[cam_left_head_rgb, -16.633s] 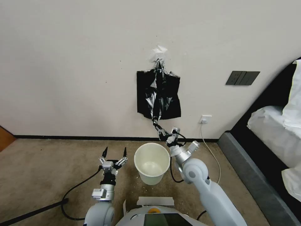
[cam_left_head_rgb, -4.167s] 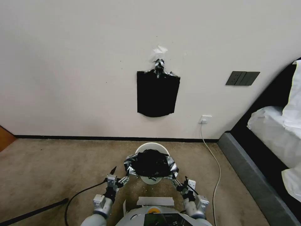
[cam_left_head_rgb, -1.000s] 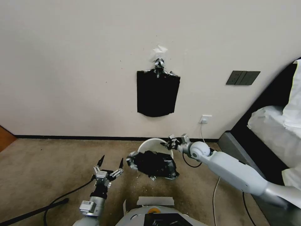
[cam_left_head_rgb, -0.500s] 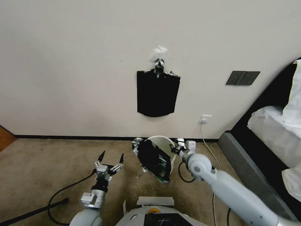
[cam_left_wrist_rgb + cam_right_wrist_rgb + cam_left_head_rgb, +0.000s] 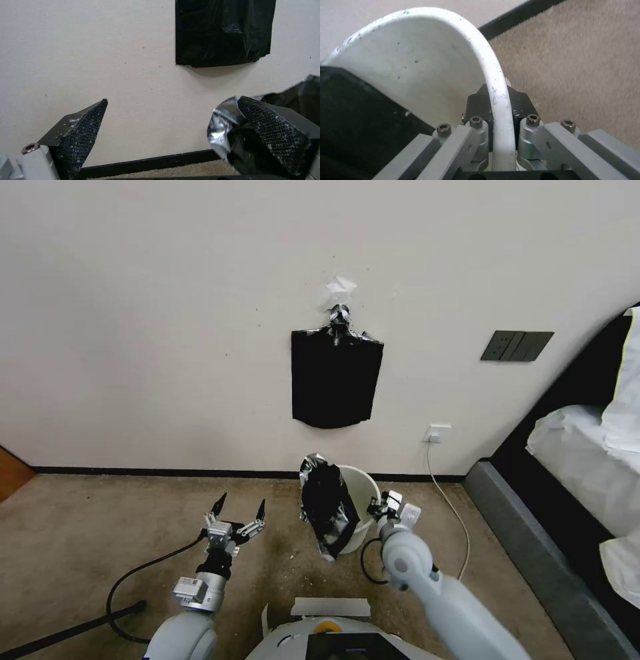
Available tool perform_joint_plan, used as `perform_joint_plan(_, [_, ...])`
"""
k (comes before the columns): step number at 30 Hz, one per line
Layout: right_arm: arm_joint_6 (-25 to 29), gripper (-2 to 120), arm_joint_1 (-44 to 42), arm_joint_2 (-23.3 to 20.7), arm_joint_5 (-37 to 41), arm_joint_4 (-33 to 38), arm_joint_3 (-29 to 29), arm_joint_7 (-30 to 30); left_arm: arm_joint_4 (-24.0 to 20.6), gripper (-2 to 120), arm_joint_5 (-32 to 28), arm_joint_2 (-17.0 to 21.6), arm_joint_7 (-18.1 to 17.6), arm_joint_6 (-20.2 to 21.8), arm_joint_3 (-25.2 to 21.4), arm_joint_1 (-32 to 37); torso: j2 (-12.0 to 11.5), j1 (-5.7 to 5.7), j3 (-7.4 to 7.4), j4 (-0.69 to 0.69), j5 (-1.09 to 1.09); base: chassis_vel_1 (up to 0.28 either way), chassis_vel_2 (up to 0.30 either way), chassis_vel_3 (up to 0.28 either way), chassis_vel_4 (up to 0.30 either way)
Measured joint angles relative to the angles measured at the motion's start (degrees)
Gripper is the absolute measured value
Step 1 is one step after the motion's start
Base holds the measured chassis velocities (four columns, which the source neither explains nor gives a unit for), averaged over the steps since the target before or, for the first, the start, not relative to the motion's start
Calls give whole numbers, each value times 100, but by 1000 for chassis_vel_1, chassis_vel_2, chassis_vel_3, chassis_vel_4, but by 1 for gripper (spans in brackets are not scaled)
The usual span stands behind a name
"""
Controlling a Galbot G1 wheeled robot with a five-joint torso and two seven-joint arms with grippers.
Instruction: Place a trash bag onto the trash bin.
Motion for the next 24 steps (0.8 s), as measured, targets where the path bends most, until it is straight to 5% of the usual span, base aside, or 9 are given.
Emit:
perform_joint_plan(12, [102,4,-387,381,-244,20,-73,-54,-43,100,44,-82,8,-17,49,114,0,0,0,1,1,0,0,0,0])
perform_joint_plan(22, [90,35,-675,349,-567,227,-78,-142,-49,100,213,-192,9,-24,217,154,0,0,0,0,1,0,0,0,0])
perform_joint_plan(24, [33,48,-783,227,-916,387,-79,-257,-56,100,253,-214,9,-25,252,169,0,0,0,0,2,0,0,0,0])
